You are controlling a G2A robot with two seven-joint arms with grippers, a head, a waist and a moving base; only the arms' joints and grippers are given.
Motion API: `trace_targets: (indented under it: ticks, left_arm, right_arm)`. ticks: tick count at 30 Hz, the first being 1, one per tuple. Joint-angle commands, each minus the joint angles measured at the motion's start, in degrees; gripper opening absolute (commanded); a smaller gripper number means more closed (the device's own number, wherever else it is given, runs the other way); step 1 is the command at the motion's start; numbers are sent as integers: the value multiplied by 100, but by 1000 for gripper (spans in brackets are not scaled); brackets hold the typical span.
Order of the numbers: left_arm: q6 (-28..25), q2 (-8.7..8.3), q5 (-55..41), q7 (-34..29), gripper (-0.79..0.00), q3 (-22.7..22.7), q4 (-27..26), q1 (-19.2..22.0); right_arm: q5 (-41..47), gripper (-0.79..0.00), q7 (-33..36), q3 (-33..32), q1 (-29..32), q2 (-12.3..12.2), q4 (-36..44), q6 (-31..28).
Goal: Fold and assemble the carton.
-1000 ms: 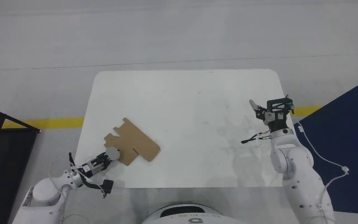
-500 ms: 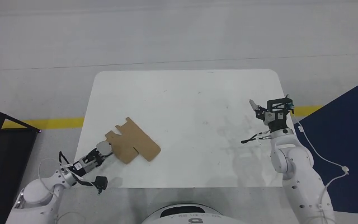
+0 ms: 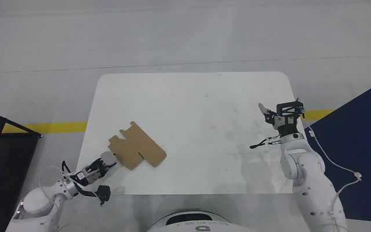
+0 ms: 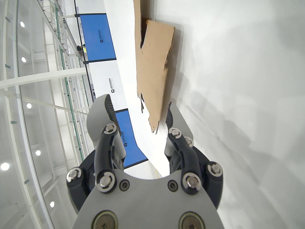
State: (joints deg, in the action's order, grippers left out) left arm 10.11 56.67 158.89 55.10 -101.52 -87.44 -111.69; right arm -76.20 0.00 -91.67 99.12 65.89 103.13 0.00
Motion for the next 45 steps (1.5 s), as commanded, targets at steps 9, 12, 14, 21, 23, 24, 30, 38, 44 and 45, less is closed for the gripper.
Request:
trace_targets:
  ticks: [9, 12, 14, 21, 23, 24, 30, 38, 44, 45]
  left_arm:
    - [-145, -13, 231, -169, -302, 411, 99, 272]
    - [-139, -24, 132, -171, -296, 395, 152, 304]
    - [-96, -35, 73, -167, -274, 344, 172, 282]
    - [46, -73, -170, -114, -228, 94, 161, 39]
    - [41, -81, -140, -120, -219, 95, 168, -11]
    - [39, -83, -122, -133, -212, 110, 173, -16]
    - [38, -76, 5, -294, -249, 373, 211, 118]
    - [54, -43, 210, -779, -406, 783, 317, 415]
    - [390, -4, -146, -1059, -785, 905, 319, 556]
    - [467, -2, -255, -1064, -785, 883, 306, 569]
  right_arm:
    - [0, 0, 0, 0, 0, 0, 0, 0]
    - [0, 0, 0, 0, 0, 0, 0, 0]
    - [0, 0, 0, 0, 0, 0, 0, 0]
    - [0, 0, 0, 0, 0, 0, 0, 0]
    - [0, 0, 0, 0, 0, 0, 0, 0]
    - [0, 0, 0, 0, 0, 0, 0, 0]
    - [0, 0, 0, 0, 0, 0, 0, 0]
    - [0, 0, 0, 0, 0, 0, 0, 0]
    - [0, 0, 0, 0, 0, 0, 0, 0]
    - [0, 0, 0, 0, 0, 0, 0, 0]
